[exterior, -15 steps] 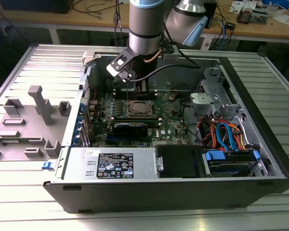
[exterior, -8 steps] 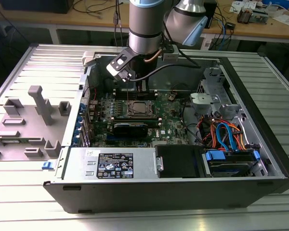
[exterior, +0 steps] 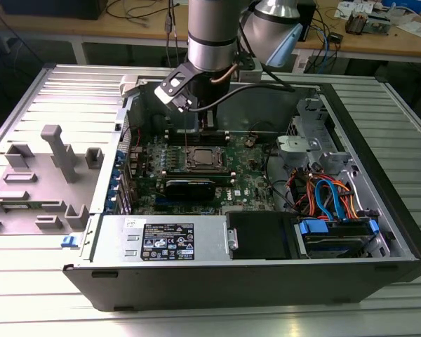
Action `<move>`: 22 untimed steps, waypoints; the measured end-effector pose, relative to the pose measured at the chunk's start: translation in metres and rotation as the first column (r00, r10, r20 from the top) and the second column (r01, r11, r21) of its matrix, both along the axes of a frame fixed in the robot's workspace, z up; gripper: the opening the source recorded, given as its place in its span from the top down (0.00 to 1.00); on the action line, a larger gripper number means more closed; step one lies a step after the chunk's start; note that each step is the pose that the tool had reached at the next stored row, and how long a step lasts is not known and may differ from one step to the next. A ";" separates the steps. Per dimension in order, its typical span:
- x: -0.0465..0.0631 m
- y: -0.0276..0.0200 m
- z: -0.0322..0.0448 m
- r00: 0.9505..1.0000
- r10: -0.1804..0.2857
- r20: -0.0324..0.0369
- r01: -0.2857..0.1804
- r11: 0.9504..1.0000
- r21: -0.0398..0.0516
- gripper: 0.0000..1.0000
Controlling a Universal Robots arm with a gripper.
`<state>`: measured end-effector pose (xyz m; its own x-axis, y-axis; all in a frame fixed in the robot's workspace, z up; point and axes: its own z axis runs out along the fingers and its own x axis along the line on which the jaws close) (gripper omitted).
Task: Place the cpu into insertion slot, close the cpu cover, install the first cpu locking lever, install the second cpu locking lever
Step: 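Install the first cpu locking lever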
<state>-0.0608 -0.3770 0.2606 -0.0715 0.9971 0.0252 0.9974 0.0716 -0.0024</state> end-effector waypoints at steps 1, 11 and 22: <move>0.000 0.0000 0.0000 1.000 0.006 0.000 -0.006 1.000 0.000 0.89; 0.000 0.0000 -0.0002 0.966 0.257 0.000 -0.257 0.966 0.001 0.89; 0.000 0.0000 -0.0002 0.892 0.452 0.000 -0.452 0.892 0.001 0.89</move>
<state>-0.0610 -0.3771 0.2605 -0.5147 0.8570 0.0258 0.8572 0.5149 -0.0025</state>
